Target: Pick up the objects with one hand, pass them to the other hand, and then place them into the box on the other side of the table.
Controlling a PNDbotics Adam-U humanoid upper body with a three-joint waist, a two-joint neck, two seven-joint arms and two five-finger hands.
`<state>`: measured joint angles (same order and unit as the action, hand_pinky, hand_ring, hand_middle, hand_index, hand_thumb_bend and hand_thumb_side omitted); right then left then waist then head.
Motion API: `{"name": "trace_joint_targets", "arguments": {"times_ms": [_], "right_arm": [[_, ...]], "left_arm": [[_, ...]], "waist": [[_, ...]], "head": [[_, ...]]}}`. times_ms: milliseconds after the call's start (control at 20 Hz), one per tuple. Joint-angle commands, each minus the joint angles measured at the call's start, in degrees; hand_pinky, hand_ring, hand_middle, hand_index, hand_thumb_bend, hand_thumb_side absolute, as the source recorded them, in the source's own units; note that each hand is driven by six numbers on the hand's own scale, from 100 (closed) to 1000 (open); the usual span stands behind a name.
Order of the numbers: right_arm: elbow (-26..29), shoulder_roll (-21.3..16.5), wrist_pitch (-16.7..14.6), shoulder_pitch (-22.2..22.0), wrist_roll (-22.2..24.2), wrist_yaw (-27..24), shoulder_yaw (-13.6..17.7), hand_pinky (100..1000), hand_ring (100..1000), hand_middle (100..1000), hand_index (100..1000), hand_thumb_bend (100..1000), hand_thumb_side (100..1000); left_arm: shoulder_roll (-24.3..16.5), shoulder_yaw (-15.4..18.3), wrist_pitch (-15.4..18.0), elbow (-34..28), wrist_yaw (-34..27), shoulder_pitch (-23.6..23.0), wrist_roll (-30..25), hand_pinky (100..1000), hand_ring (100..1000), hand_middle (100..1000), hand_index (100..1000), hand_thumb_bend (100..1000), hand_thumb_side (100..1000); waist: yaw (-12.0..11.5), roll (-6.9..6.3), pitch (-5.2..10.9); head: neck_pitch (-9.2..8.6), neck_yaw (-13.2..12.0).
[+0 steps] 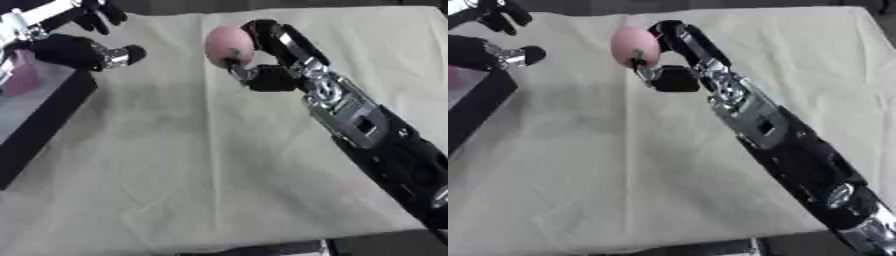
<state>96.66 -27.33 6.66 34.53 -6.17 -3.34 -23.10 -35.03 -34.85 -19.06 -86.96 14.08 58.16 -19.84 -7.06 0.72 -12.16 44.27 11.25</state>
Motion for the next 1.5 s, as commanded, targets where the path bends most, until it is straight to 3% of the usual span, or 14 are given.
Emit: {"name": "trace_joint_targets", "arguments": {"times_ms": [50,1100,1500], "right_arm": [[1.42,-0.95,0.01,0.82,-0.67,-0.33,-0.02,785,640,653,570,193,100],[2.03,-0.03,0.59,2.17,2.24,0.90,-2.88,783,637,658,567,212,100],[3.05,0.24,0.70,2.53,2.76,0.20,-3.68,782,636,658,567,211,100]], "left_arm": [[0.56,-0.10,0.90,0.64,2.62,1.81,-0.68,813,736,738,811,560,468],[6.45,-0.52,2.76,2.55,6.68,3.01,-0.49,812,735,737,811,545,419],[8.34,-0.59,4.44,3.76,8.28,2.98,-0.58,812,737,744,816,577,392]], "waist": [[-0.01,-0.91,2.13],[0.01,-0.90,1.63],[0.23,-0.90,1.51]], "head": [[-0.15,-0.33],[-0.15,-1.09],[-0.15,-1.62]]}}
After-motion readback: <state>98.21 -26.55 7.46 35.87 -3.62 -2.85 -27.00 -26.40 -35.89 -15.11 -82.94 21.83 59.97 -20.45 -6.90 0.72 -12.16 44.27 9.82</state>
